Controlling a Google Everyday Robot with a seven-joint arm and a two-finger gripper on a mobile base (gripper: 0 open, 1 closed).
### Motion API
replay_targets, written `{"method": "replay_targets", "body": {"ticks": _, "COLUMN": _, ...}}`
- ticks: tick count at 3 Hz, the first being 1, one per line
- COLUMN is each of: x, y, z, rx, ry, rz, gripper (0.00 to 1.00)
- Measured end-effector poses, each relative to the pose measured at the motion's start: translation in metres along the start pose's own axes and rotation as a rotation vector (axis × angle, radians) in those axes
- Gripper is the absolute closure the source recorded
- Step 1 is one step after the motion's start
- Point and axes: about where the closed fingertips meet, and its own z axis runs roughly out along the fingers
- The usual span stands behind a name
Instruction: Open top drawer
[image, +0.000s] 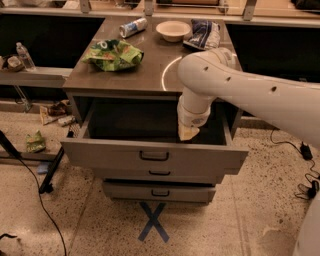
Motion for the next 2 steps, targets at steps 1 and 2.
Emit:
{"method": "replay_targets", "body": {"ticks": 1, "x": -0.011, "y": -0.01, "z": 0.02, "rx": 0.047, "ry": -0.019, "rz": 0.006, "gripper": 1.0}}
{"method": "replay_targets", "body": {"ticks": 2, "x": -0.016, "y": -0.012, "z": 0.032, "rx": 0.064, "ry": -0.038, "rz": 0.025, "gripper": 1.0}}
